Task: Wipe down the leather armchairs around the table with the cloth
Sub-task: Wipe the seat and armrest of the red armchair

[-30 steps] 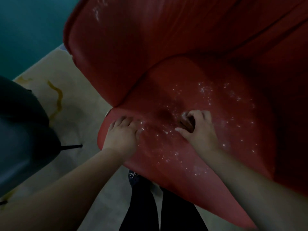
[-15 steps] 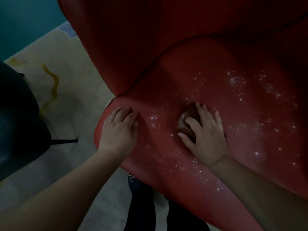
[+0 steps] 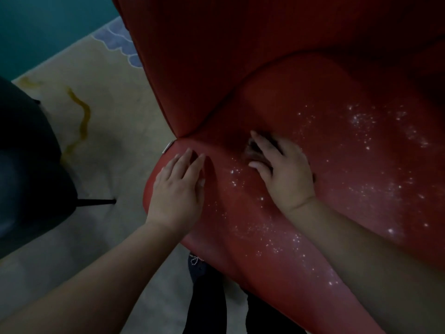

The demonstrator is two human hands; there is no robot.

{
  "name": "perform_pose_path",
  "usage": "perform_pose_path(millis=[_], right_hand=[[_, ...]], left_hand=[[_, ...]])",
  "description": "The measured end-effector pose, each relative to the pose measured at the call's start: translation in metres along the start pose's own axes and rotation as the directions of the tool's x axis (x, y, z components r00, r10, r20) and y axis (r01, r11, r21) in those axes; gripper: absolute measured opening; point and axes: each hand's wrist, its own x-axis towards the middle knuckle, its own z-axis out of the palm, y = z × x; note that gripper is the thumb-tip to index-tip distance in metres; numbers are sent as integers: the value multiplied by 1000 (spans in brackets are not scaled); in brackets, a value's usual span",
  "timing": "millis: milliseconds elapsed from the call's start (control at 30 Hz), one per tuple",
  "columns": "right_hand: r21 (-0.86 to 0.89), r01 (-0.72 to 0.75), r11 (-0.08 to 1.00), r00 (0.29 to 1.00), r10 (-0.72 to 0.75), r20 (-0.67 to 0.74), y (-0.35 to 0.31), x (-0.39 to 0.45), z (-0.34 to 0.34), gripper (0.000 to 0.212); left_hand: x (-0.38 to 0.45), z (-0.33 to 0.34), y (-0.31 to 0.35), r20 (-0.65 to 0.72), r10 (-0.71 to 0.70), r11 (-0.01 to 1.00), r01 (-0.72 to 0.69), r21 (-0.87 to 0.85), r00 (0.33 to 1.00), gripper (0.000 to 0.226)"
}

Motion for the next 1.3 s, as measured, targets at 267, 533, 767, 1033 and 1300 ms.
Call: perform_pose_path(millis=[267, 533, 767, 1033, 1300], right_hand=[[-125, 184, 975, 983, -180, 43, 16, -19, -3, 36], [-51, 172, 984, 985, -172, 5, -5, 32, 17, 34], [-269, 213, 939, 976, -193, 100, 31, -27, -13, 46], [-87, 11, 996, 1000, -12, -5, -24, 17, 28, 69], [-56, -21, 998, 994, 15, -107, -1, 1, 14, 44]], left_hand=[[3, 7, -9, 60, 29, 997, -33, 70, 998, 52], [4, 9, -21, 50, 28, 994, -33, 104, 998, 57], [3, 10, -27, 35, 25, 994, -29, 109, 999, 57], [2, 15, -28, 13, 29, 997, -30, 76, 999, 55], [-7, 11, -38, 25, 47, 995, -49, 92, 999, 58]])
